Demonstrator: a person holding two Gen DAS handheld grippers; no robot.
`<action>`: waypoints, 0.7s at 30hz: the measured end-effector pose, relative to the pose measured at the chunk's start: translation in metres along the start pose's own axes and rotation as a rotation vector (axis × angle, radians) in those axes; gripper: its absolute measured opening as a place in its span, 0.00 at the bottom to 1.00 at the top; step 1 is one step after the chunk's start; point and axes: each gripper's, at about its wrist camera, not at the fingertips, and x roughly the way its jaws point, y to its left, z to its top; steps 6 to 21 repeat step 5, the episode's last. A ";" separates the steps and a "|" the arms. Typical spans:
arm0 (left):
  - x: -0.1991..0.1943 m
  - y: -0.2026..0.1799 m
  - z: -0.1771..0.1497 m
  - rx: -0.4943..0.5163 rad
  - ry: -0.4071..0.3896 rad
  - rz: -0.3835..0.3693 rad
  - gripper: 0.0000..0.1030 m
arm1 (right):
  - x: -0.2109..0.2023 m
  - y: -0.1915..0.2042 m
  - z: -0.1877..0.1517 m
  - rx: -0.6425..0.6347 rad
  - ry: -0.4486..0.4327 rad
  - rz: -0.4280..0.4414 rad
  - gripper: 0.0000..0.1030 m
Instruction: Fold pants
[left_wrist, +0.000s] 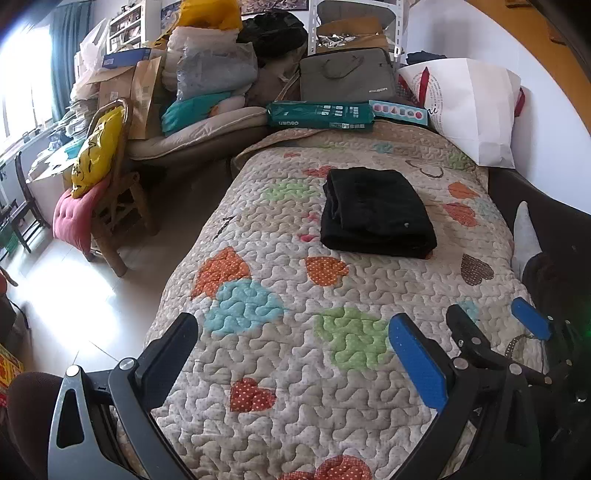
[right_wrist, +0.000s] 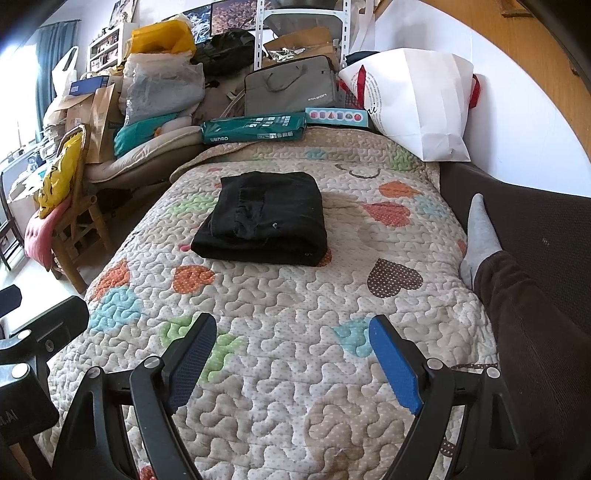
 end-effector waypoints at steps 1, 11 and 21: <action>0.000 0.000 0.000 0.000 0.001 0.002 1.00 | 0.000 0.000 0.000 0.000 -0.001 0.000 0.86; 0.002 0.002 0.000 0.000 0.000 0.013 1.00 | 0.000 -0.002 0.001 0.006 -0.005 -0.006 0.87; 0.002 0.002 0.000 0.000 0.000 0.013 1.00 | 0.000 -0.002 0.001 0.006 -0.005 -0.006 0.87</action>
